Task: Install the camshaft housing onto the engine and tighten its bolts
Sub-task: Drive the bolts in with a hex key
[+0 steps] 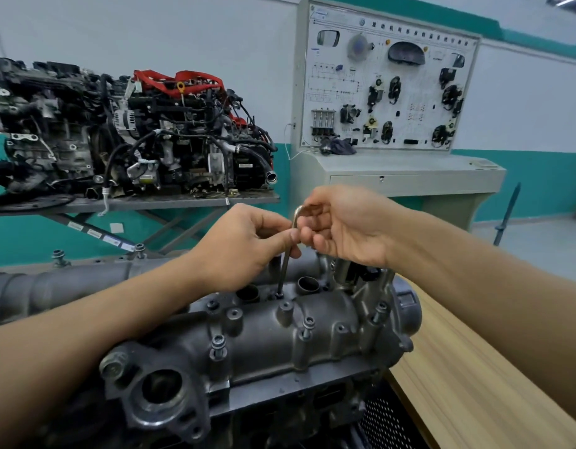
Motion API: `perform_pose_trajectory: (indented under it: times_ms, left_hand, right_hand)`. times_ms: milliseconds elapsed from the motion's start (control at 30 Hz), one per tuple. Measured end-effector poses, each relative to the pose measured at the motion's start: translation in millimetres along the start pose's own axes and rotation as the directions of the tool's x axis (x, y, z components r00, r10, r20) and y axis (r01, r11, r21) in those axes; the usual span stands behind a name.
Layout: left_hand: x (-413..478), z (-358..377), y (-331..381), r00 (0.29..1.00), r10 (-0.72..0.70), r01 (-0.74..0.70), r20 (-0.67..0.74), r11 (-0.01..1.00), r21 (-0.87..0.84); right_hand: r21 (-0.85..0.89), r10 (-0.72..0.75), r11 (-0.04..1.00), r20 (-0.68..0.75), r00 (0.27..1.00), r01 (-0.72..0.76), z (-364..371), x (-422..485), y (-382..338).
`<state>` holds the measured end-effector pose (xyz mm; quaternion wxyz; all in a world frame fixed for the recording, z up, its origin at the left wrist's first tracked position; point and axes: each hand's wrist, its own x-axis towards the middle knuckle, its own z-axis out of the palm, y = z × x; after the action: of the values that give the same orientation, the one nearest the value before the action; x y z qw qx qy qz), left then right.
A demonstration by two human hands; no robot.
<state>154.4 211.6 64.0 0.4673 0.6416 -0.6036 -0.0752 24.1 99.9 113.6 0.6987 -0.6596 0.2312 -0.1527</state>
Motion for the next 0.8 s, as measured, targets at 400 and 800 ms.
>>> perform_pose_trajectory:
  times_ms: [400, 800]
  left_hand:
    - [0.0, -1.3, 0.2, 0.998, -0.033, 0.038, -0.045, 0.993, 0.116]
    - [1.5, -2.8, -7.4, 1.000, 0.001, -0.001, 0.001, 0.997, 0.076]
  right_hand:
    - [-0.888, -0.537, -0.443, 0.374, 0.756, 0.124, 13.0, -23.5, -9.0]
    - [-0.919, -0.459, -0.289, 0.380, 0.803, 0.269, 43.2, -13.1, -57.1]
